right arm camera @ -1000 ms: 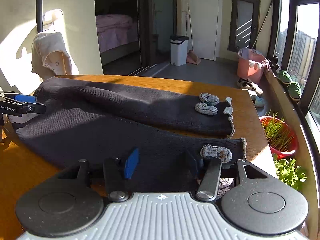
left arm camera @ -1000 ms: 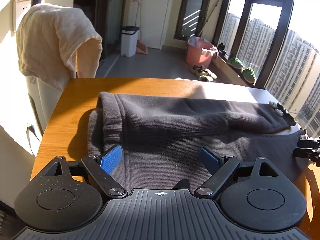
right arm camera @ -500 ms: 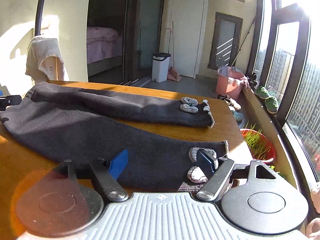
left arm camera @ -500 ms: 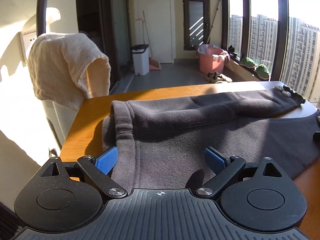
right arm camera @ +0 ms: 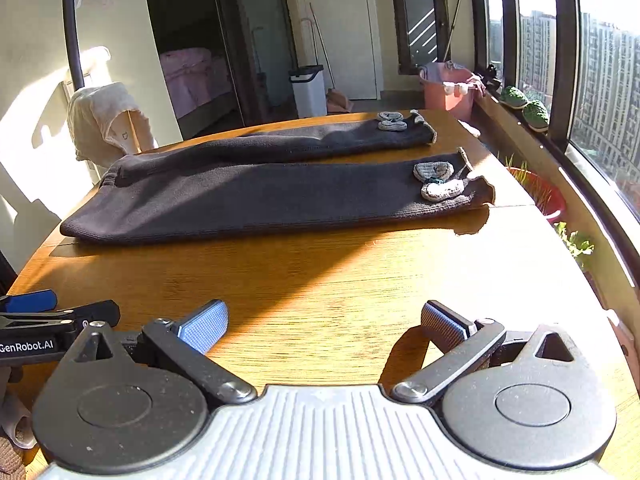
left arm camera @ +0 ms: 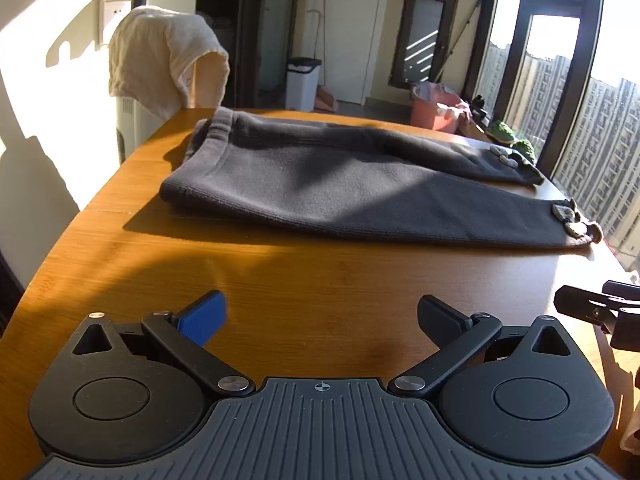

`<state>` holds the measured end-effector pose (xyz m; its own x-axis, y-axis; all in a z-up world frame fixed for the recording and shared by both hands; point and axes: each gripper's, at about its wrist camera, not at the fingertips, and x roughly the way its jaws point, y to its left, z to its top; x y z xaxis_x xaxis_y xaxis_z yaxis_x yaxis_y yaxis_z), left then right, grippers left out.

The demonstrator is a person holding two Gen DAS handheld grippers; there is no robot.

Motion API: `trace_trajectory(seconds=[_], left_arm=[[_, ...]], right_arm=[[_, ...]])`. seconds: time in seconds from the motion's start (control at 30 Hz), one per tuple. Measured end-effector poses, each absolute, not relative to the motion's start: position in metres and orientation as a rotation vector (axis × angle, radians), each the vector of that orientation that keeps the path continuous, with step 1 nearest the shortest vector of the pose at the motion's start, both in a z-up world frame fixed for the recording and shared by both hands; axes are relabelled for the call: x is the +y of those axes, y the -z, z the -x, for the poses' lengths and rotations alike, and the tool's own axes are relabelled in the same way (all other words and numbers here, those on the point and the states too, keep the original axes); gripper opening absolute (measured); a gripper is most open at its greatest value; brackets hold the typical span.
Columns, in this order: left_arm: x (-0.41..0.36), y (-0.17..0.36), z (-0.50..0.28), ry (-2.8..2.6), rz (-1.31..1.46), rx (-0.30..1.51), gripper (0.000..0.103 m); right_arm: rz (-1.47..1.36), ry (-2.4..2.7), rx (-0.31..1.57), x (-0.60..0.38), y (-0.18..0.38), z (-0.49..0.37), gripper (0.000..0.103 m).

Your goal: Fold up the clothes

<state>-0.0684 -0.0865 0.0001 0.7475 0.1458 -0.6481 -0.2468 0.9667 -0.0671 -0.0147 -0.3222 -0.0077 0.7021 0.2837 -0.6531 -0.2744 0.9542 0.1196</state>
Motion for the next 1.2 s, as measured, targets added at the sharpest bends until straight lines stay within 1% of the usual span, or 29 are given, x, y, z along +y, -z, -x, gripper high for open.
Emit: trace_trajectory(seconds=[0.1, 1.2], left_arm=[[-0.101, 0.004, 0.069, -0.231, 0.094, 0.733, 0.103], [-0.105, 0.005, 0.067, -0.273, 0.087, 0.735, 0.103]], right_arm=[[0.093, -0.263, 0.755, -0.308, 0.011, 0.014, 0.103], [0.073, -0.251, 0.739, -0.300, 0.011, 0.012, 0.103]])
